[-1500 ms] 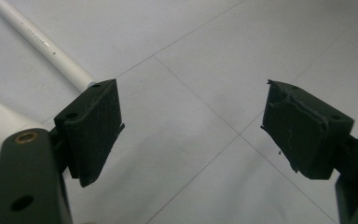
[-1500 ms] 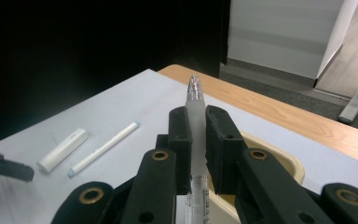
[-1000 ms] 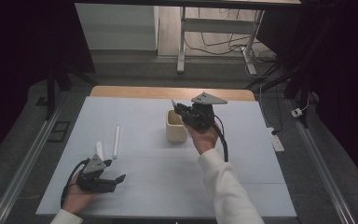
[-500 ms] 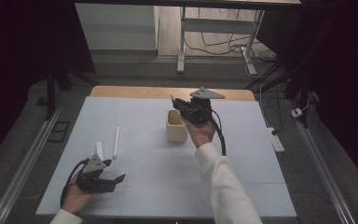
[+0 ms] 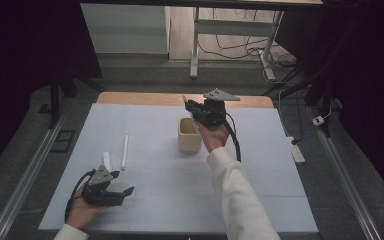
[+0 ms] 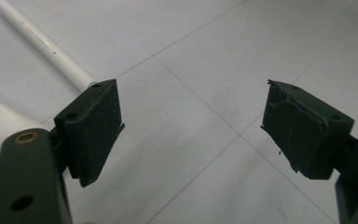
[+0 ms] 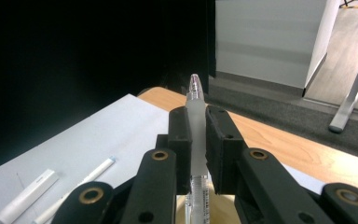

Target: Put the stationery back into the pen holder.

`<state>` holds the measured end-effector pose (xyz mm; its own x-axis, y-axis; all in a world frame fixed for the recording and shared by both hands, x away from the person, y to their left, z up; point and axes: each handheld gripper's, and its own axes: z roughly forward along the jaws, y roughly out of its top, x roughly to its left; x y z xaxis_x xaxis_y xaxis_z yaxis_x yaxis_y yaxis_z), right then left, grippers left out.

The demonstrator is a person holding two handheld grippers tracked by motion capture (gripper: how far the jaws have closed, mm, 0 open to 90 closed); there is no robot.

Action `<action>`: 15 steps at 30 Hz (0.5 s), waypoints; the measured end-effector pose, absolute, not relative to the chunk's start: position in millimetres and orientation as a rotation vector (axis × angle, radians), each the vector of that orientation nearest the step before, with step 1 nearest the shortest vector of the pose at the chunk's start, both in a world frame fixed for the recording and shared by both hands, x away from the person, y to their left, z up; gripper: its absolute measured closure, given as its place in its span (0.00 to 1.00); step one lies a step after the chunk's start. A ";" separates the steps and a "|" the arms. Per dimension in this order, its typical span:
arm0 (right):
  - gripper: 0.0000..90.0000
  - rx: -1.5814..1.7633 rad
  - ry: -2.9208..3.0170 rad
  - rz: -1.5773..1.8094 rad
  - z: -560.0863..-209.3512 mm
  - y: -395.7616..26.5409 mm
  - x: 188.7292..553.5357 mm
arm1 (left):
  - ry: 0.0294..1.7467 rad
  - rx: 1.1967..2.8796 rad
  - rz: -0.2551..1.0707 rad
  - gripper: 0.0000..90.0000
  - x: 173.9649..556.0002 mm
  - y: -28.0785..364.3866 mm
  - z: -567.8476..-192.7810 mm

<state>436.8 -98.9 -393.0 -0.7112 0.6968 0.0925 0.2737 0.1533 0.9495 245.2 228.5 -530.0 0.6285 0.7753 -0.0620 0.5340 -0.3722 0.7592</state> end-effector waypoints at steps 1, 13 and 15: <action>0.89 0.925 2.067 1.581 -392.5 -98.3 437.6 | 1.021 2.068 0.393 0.21 245.3 228.5 -530.0; 0.89 0.911 2.062 1.581 -388.4 -89.2 448.8 | 1.022 2.065 0.391 0.21 245.7 229.6 -530.0; 0.89 0.910 2.059 1.583 -389.1 -88.3 450.7 | 1.022 2.064 0.391 0.21 245.7 229.6 -530.0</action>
<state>450.7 -88.3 -389.1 -0.7147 0.6946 0.0818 0.2576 0.1526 0.9541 245.7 229.6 -530.0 0.6284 0.7751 -0.0652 0.5338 -0.3688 0.7610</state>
